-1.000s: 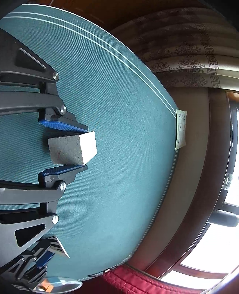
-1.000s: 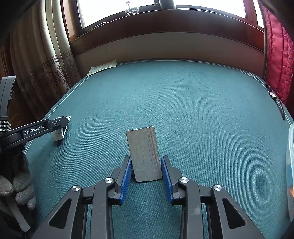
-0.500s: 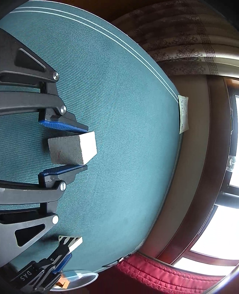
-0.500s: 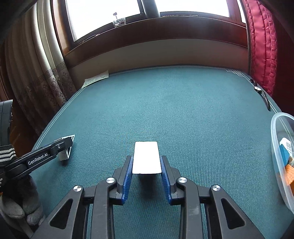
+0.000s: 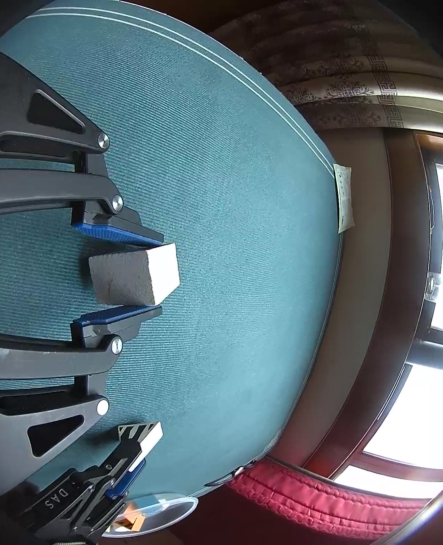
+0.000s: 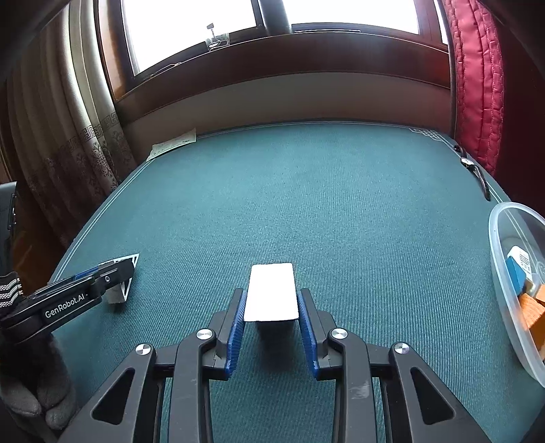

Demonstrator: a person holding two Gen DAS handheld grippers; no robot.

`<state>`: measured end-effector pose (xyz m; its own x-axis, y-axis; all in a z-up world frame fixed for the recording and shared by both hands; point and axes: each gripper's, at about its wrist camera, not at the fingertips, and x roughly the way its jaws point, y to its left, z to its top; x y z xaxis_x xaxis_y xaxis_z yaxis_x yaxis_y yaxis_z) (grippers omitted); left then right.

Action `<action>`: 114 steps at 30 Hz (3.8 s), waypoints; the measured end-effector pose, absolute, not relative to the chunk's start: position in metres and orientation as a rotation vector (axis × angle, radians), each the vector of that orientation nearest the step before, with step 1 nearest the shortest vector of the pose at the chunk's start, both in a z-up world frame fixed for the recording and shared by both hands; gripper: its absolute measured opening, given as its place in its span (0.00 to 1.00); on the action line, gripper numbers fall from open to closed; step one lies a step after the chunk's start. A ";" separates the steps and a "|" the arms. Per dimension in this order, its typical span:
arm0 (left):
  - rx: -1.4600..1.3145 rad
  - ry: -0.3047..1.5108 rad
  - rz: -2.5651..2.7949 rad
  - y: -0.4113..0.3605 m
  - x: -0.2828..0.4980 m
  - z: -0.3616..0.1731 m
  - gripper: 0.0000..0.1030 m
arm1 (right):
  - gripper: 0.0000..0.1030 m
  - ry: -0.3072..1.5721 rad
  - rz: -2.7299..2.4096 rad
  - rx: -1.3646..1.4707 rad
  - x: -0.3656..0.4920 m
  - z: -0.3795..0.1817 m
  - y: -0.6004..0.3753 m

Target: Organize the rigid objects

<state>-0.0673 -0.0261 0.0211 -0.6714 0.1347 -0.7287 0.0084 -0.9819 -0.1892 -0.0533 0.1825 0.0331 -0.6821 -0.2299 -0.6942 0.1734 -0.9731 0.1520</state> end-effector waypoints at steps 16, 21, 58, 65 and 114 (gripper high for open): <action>-1.244 -0.272 2.788 -0.024 -0.063 0.023 0.34 | 0.32 -0.167 -2.695 1.127 -0.059 0.034 0.191; -1.247 -0.264 2.771 -0.017 -0.060 0.024 0.34 | 0.32 -0.222 -2.716 1.084 -0.049 0.048 0.207; -1.181 -0.119 2.643 0.069 -0.046 0.053 0.34 | 0.32 -0.639 -3.189 0.935 0.006 0.083 0.407; -1.154 -0.062 2.608 0.098 -0.045 0.061 0.34 | 0.34 -0.688 -3.207 0.973 -0.007 0.074 0.436; -1.076 0.046 2.256 0.297 -0.064 0.060 0.57 | 0.96 -0.750 -3.285 0.906 0.036 0.062 0.467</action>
